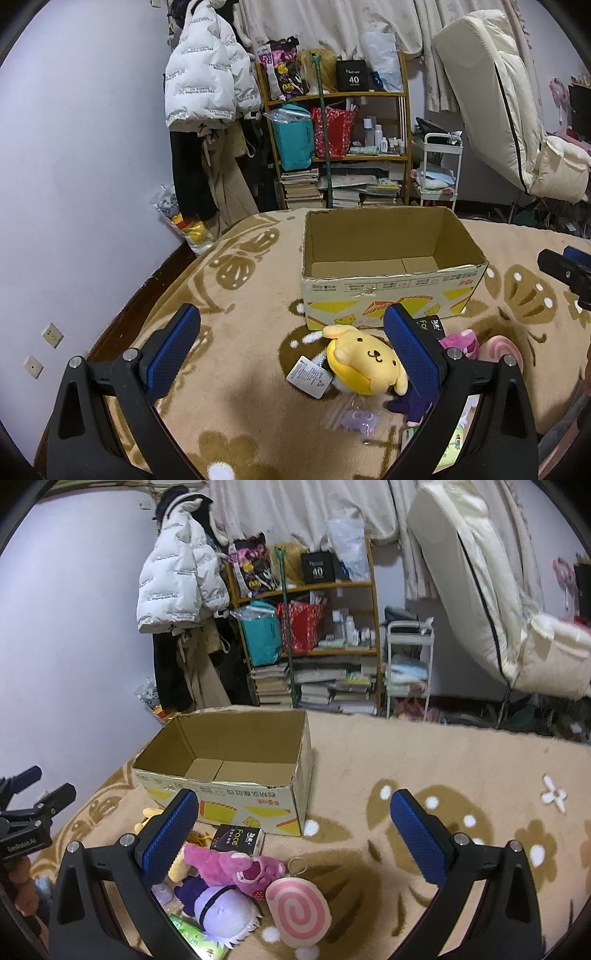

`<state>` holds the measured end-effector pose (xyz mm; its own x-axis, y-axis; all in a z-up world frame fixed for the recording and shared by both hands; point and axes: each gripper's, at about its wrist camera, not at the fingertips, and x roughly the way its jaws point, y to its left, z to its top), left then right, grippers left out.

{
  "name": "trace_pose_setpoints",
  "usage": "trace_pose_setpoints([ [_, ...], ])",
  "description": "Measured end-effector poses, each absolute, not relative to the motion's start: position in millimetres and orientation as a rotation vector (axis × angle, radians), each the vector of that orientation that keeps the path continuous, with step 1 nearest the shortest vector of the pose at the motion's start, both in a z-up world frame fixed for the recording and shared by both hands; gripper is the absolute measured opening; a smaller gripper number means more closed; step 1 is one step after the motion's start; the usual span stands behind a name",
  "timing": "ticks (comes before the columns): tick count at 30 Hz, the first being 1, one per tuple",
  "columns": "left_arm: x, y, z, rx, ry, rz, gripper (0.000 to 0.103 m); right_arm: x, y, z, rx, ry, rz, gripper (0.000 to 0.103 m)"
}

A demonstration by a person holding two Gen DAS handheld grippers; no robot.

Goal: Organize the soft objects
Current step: 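Grasp the yellow dog plush with the left tool while the right tool grasps the pink swirl cushion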

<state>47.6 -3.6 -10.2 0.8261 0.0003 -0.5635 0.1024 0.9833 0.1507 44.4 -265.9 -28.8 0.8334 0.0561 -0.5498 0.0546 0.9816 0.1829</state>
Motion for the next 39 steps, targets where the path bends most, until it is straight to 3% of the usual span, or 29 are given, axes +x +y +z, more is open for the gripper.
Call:
trace_pose_setpoints([
  [26, 97, -52, -79, 0.238, 0.802, -0.132, 0.099, 93, -261, -114, 0.224, 1.056, 0.021, 0.103],
  [36, 113, -50, -104, 0.219, 0.925, -0.154, 0.099, 95, -258, -136, 0.223, 1.177, 0.022, 0.099],
  [39, 117, -50, -114, 0.216, 0.967, -0.158, 0.099, 98, -259, -144, 0.232, 1.214, 0.026, 0.09],
])
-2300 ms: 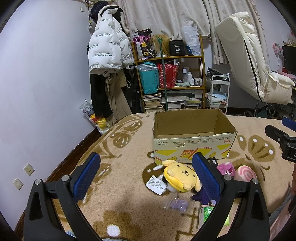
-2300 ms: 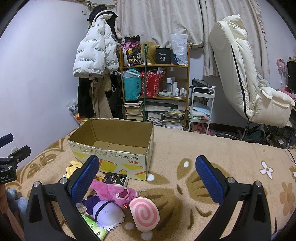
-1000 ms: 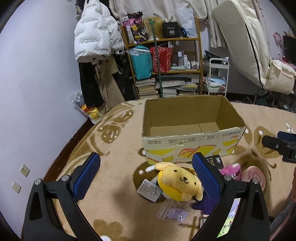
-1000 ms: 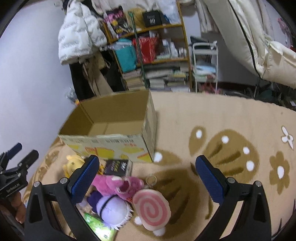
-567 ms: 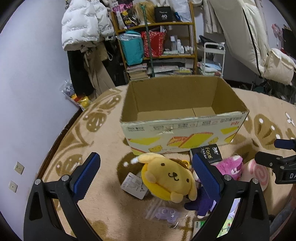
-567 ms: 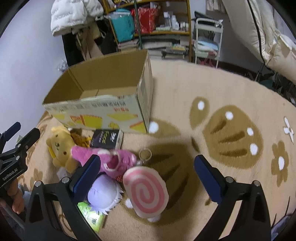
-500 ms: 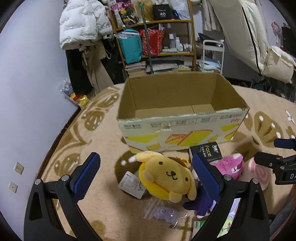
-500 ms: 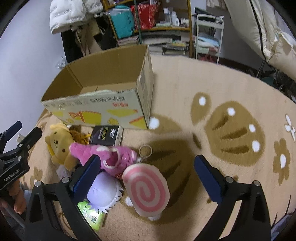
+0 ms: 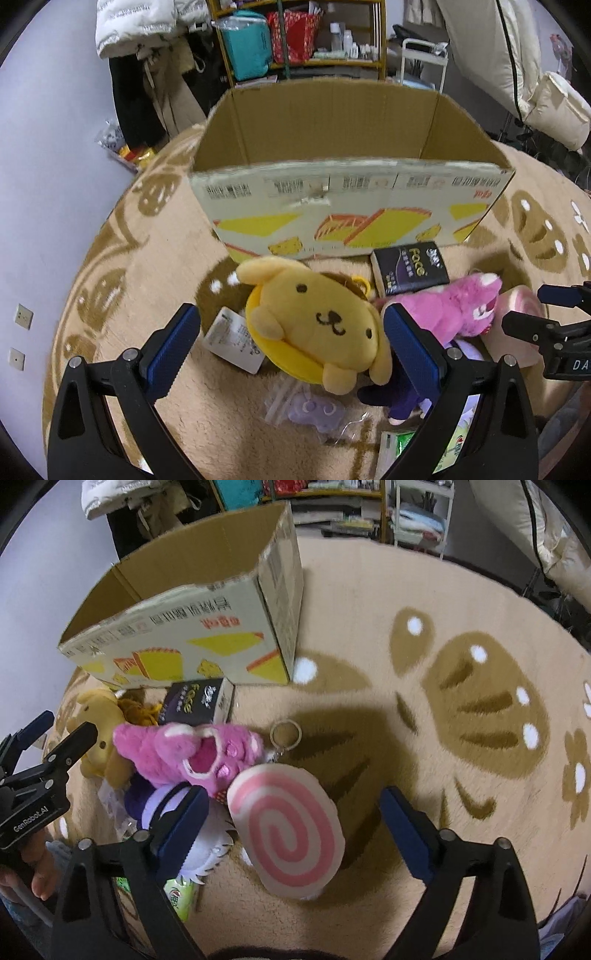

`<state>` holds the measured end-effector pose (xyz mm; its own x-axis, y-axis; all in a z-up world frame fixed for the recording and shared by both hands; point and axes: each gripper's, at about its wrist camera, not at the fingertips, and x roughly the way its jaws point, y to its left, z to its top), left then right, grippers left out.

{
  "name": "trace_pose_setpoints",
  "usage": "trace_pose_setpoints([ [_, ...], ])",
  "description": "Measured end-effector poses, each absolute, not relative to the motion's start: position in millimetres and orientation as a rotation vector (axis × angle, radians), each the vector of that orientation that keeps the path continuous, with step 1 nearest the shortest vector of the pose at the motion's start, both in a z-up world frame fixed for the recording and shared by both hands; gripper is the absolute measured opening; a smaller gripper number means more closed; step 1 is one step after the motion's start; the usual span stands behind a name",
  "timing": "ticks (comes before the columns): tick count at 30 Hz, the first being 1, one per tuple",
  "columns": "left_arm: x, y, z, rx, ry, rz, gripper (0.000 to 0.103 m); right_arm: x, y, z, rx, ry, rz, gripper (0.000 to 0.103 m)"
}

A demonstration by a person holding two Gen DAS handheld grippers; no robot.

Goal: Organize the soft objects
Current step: 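Grasp the yellow dog plush with the left tool while the right tool grasps the pink swirl cushion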

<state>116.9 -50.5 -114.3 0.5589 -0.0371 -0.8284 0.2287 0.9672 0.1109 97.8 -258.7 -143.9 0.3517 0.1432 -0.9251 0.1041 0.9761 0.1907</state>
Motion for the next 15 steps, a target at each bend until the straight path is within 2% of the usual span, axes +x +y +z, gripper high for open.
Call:
trace_pose_setpoints([
  [5, 122, -45, -122, 0.142, 1.021, -0.184, 0.097, 98, -254, -151, 0.213, 1.252, 0.029, 0.078],
  [6, 122, -44, -123, 0.134, 1.022, -0.185, 0.093, 98, -254, -151, 0.214, 1.257, 0.034, 0.076],
  [8, 122, -43, -124, 0.117, 1.038, -0.204, 0.079, 96, -251, -154, 0.224, 1.267, 0.047, 0.064],
  [9, 123, -43, -126, 0.11, 1.052, -0.218, 0.077, 97, -251, -155, 0.232, 1.273, 0.053, 0.061],
  [10, 123, -44, -127, 0.109, 1.062, -0.228, 0.072, 97, -250, -156, 0.236, 1.277, 0.056, 0.06],
  [15, 118, -50, -127, 0.153, 1.044, -0.221, 0.065, 97, -248, -158, 0.239, 1.278, 0.063, 0.058],
])
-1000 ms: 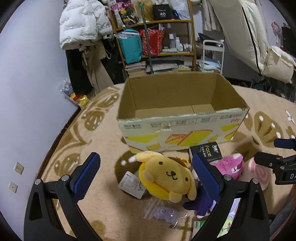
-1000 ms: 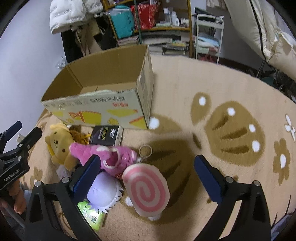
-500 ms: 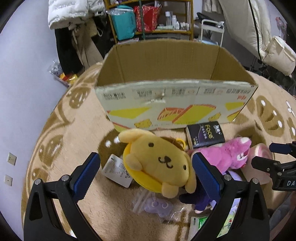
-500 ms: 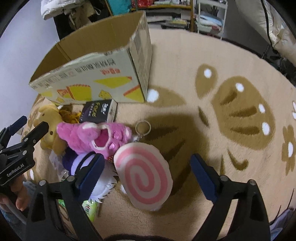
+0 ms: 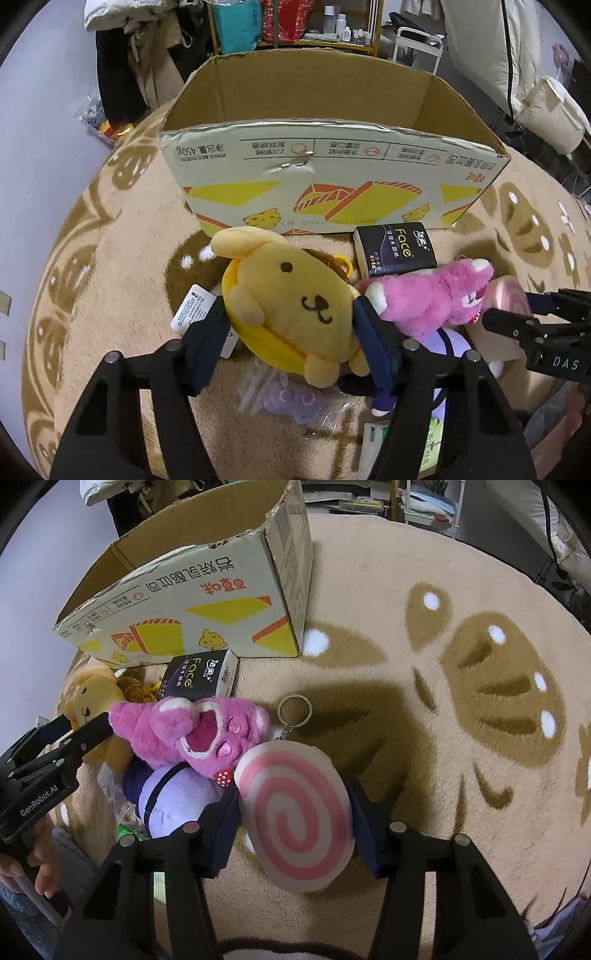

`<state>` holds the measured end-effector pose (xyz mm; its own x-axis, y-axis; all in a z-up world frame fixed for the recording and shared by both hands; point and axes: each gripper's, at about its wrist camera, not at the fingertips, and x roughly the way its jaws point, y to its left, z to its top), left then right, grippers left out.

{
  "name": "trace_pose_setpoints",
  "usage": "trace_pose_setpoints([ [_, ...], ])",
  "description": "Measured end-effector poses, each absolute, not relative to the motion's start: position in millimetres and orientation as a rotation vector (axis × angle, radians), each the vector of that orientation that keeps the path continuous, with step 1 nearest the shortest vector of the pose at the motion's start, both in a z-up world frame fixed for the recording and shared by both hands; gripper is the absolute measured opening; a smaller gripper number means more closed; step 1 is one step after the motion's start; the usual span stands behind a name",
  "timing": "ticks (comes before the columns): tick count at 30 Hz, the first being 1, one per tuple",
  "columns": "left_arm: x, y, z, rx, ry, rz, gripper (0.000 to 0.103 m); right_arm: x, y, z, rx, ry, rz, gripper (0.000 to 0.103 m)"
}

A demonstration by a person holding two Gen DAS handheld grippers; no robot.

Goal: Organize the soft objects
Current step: 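Grasp the yellow dog plush with the left tool while the right tool grasps the pink swirl cushion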

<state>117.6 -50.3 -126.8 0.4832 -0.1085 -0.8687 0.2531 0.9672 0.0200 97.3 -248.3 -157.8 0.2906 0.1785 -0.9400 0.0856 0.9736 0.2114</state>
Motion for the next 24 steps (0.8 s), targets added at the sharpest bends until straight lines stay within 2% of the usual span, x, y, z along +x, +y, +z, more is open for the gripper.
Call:
trace_pose_setpoints([
  [10, 113, -49, -123, 0.161, 1.023, -0.204, 0.062, 104, -254, -167, 0.244, 1.279, 0.063, 0.058],
  [16, 111, -45, -122, 0.164, 1.018, -0.154, 0.058, 108, -257, -169, 0.258, 1.268, 0.071, 0.046],
  [24, 102, -39, -112, 0.155, 0.985, -0.149, 0.058, 105, -260, -160, 0.245, 1.243, 0.057, 0.044],
])
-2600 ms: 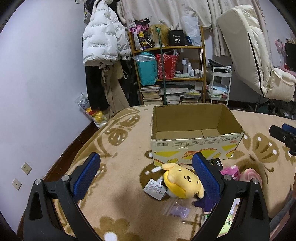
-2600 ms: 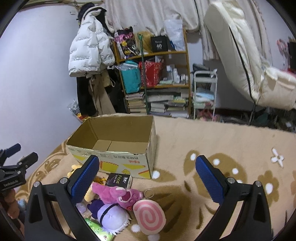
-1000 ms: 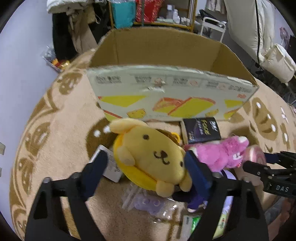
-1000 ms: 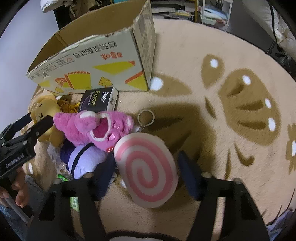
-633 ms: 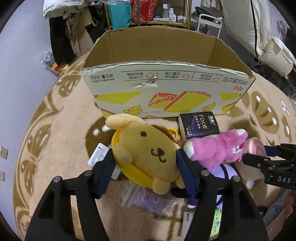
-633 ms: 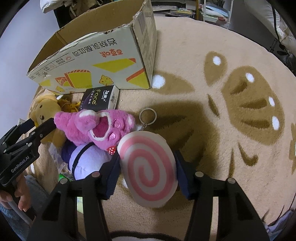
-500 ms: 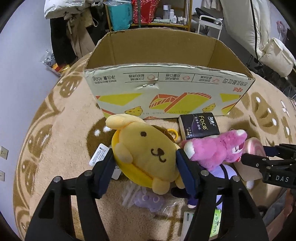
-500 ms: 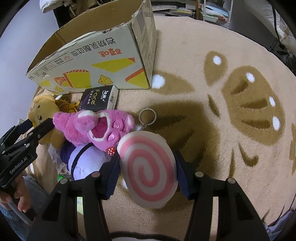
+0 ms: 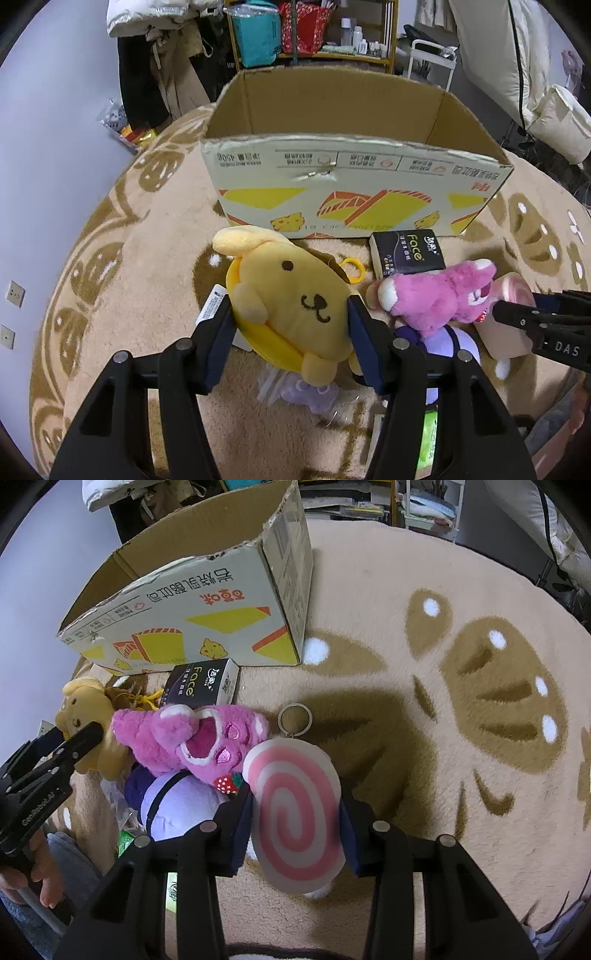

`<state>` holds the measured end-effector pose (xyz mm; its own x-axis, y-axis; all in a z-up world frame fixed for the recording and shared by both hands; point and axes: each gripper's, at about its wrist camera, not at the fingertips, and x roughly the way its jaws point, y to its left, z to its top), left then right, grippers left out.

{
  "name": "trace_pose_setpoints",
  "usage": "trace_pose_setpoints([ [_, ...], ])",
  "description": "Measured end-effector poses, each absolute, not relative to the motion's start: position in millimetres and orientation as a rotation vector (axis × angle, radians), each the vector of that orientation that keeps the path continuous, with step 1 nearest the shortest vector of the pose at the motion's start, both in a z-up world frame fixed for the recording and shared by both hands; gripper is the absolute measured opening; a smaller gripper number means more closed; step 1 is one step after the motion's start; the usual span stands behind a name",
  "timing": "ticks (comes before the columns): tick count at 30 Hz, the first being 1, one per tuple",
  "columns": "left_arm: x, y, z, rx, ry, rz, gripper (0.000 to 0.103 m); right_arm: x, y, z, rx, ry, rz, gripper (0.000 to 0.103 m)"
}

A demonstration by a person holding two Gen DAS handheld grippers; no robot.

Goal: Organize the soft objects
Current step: 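Grasp the yellow dog plush with the left tool while the right tool grasps the pink swirl cushion, then lift both held plushes and carry them over the open cardboard box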

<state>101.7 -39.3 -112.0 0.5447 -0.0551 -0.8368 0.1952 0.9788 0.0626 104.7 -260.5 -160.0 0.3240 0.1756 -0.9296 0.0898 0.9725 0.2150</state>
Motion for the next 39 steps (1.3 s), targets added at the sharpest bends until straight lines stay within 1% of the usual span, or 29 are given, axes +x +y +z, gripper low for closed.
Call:
trace_pose_setpoints([
  [8, 92, -40, -95, 0.184, 0.893, -0.128, 0.058, 95, -252, -146, 0.208, 1.193, 0.031, 0.044],
  [14, 76, -34, -77, 0.181, 0.816, -0.102, 0.058, 83, -248, -122, 0.164, 1.117, 0.011, 0.044],
  [21, 57, -21, -47, 0.173, 0.731, -0.034, 0.058, 63, -245, -83, 0.149, 0.925, 0.013, 0.044],
  [30, 38, 4, -6, 0.139, 0.544, 0.037, 0.058, 48, -231, -40, 0.112, 0.684, 0.037, 0.044],
  [39, 33, 14, 25, 0.099, 0.436, 0.029, 0.058, 40, -219, 4, 0.066, 0.47, 0.051, 0.044],
])
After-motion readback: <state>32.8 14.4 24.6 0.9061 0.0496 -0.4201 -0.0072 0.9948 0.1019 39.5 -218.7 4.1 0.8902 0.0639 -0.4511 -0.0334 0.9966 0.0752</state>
